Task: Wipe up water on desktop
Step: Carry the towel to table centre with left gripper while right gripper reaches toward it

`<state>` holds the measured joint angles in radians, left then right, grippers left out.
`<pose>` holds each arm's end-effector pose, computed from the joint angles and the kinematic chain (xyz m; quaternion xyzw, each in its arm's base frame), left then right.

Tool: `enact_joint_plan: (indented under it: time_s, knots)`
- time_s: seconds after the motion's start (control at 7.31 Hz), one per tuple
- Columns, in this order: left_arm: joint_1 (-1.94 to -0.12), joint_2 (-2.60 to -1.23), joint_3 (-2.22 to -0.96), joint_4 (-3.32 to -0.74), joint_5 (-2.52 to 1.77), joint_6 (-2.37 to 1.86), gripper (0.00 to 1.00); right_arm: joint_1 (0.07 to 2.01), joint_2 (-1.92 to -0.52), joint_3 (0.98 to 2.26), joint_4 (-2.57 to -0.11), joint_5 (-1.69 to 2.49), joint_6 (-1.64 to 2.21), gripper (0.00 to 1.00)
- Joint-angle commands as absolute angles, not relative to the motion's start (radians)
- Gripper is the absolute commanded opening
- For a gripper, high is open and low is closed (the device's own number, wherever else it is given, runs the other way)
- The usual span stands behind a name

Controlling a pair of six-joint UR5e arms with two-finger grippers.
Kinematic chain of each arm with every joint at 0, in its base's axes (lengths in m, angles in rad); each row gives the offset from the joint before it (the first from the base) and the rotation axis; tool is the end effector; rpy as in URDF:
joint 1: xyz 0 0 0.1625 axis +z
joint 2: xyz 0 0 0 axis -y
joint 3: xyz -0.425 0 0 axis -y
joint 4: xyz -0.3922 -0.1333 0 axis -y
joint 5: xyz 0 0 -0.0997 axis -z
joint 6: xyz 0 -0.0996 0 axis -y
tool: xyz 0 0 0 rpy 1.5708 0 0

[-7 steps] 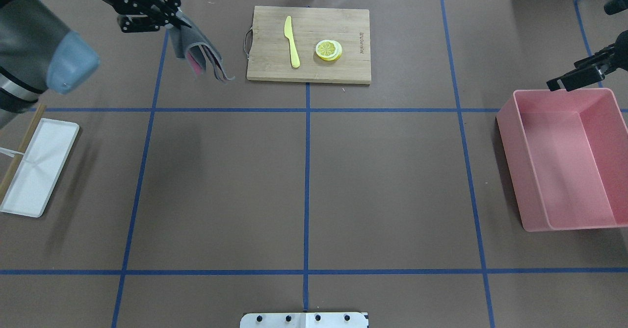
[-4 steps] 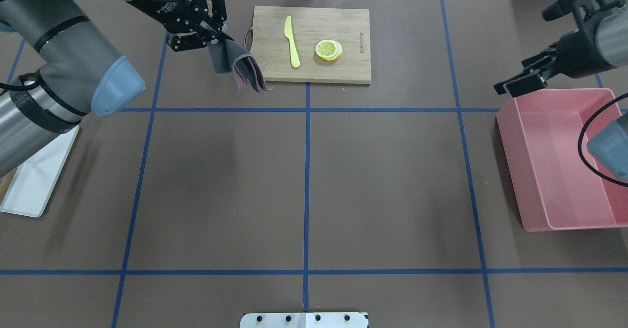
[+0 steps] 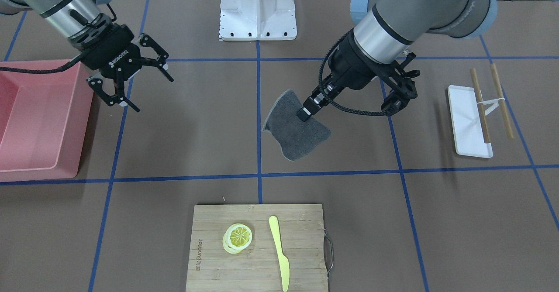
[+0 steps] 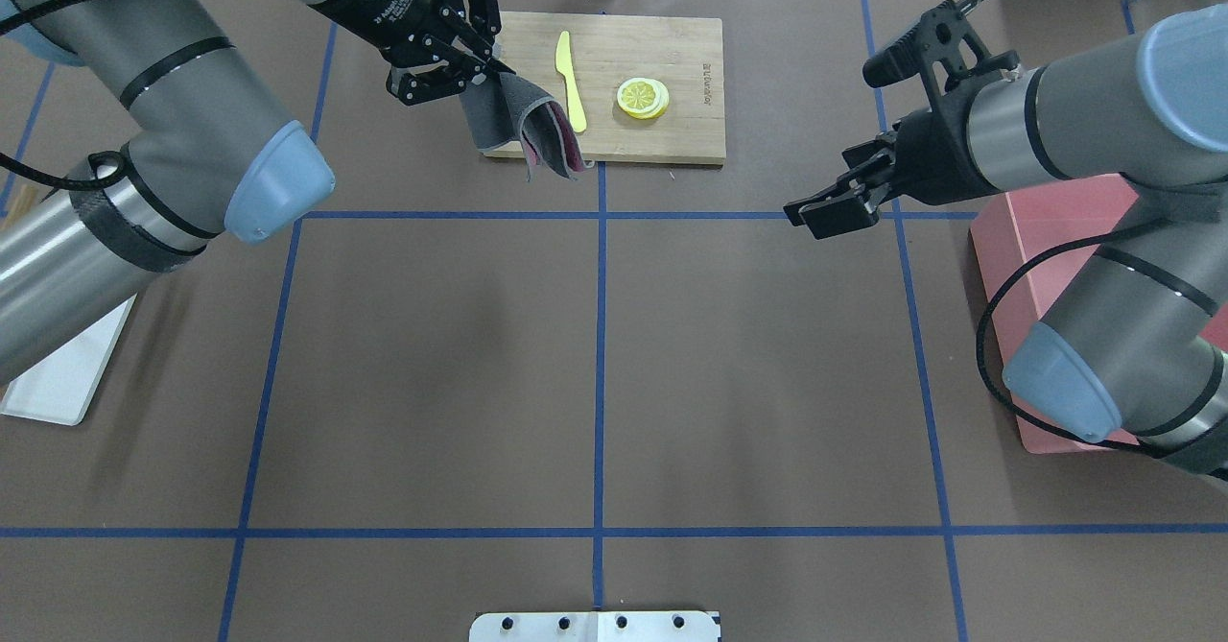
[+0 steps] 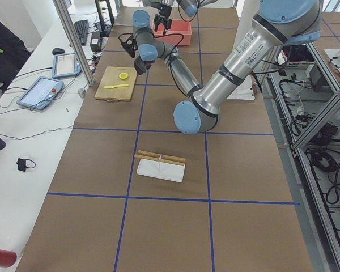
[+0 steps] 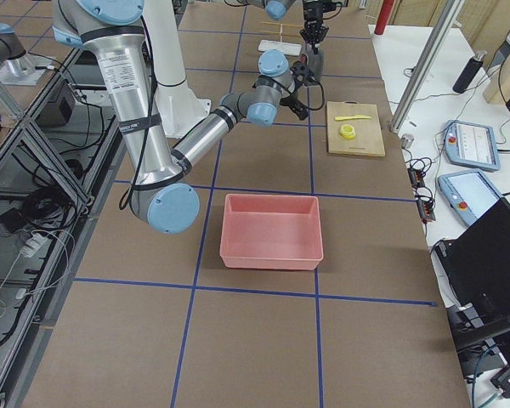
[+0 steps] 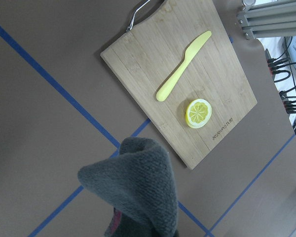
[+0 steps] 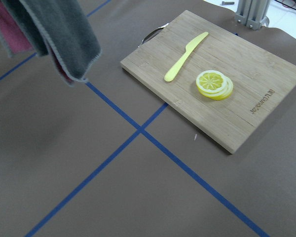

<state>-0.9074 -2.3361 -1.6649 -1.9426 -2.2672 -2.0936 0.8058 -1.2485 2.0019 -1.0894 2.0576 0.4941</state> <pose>0.3491 -0.5594 0.1034 -0.1697 0.5860 -0.3544 0.7086 -0.3091 -0.4472 0.2322 0.3384 -0.4896 -0.2451 0.7653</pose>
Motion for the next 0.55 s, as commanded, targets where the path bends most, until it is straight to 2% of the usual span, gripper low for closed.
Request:
enact_joint_plan:
  time_s: [0.0,0.41]
  knots:
    - [-0.867,-2.385,-1.657,-1.902,-2.263,-2.105,0.00,0.724,-1.186,2.006,-1.098,2.019,0.502,1.00]
    - [-0.804,-2.440,-1.654,-1.829,-2.264,-2.117,0.00,0.707,-1.170,2.011,-1.100,2.014,0.503,1.00]
